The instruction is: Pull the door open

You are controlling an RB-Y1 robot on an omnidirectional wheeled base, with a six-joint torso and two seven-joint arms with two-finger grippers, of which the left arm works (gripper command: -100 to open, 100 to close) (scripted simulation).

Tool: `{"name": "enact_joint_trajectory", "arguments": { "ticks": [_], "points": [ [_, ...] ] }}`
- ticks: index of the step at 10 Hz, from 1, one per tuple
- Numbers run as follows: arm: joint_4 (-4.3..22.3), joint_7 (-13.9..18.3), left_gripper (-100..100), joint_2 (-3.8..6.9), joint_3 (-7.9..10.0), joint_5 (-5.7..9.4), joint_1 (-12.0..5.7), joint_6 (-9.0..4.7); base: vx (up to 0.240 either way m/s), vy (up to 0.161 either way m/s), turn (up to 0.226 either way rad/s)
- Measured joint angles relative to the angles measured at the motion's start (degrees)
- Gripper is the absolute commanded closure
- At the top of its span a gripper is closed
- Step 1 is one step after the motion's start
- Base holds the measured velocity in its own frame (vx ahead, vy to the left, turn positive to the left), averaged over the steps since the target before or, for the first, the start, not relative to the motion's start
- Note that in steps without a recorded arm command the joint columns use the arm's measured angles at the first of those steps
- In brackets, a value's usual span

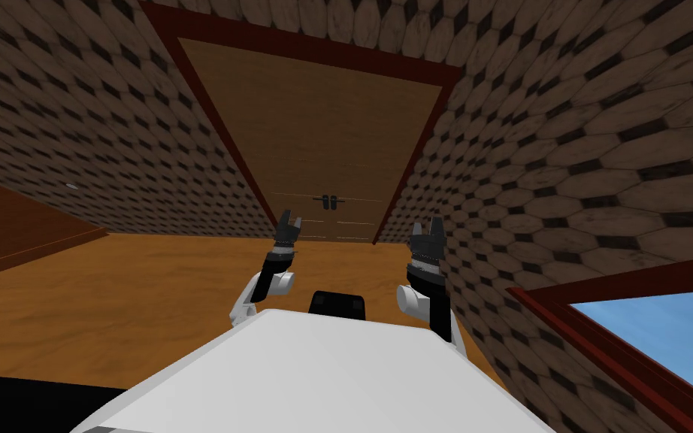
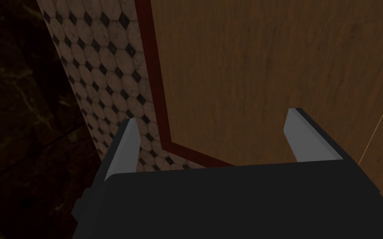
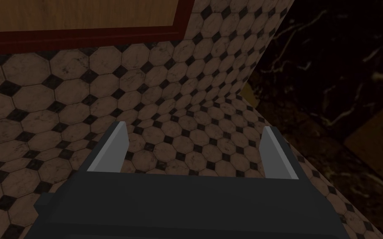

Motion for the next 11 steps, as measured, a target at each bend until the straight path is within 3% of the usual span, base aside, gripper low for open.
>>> {"name": "enact_joint_trajectory", "arguments": {
  "ticks": [3,5,8,11],
  "points": [
    [4.25,0.26,-100,1.17,1.14,0.60,-2.04,1.03,0.120,0.014,-0.033],
    [7.17,0.40,-100,1.72,1.76,0.92,-3.09,0.99,0.125,0.019,-0.045],
    [11.33,0.88,-100,3.09,3.19,1.69,-5.49,2.87,0.113,0.019,-0.033],
    [14.70,0.98,-100,3.57,3.87,2.07,-6.71,3.62,0.095,0.004,-0.035]
  ]
}}
